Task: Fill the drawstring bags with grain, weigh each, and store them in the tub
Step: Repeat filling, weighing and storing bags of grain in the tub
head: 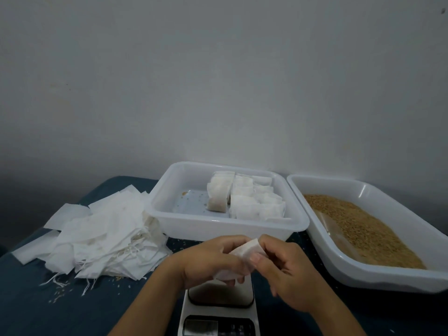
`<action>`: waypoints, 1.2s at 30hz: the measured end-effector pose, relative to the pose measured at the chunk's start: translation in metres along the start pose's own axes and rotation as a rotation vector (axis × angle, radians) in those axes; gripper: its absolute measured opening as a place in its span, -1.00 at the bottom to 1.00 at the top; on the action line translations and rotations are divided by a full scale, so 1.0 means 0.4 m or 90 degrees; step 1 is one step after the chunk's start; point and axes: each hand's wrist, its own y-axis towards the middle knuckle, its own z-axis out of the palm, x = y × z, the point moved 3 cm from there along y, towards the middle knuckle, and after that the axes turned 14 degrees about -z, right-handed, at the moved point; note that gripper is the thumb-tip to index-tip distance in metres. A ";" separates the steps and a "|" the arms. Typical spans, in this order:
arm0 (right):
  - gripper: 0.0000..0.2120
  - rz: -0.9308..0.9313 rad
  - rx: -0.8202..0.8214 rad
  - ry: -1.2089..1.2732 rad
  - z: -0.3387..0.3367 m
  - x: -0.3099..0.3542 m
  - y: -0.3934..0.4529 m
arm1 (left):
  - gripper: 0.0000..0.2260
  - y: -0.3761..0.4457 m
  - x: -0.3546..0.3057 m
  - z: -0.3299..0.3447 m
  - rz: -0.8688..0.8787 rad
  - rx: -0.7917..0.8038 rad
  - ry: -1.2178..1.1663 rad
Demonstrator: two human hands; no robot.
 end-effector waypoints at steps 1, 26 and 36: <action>-0.80 0.008 0.005 0.007 0.001 -0.003 -0.003 | -0.66 0.000 0.003 0.000 0.001 0.004 -0.013; -0.88 -0.094 -0.085 -0.063 -0.020 0.000 0.010 | -0.87 -0.010 -0.005 0.028 0.096 -0.022 0.033; -0.84 -0.192 -0.079 -0.227 -0.071 0.052 0.051 | -0.77 0.005 0.006 0.017 0.099 -0.113 -0.005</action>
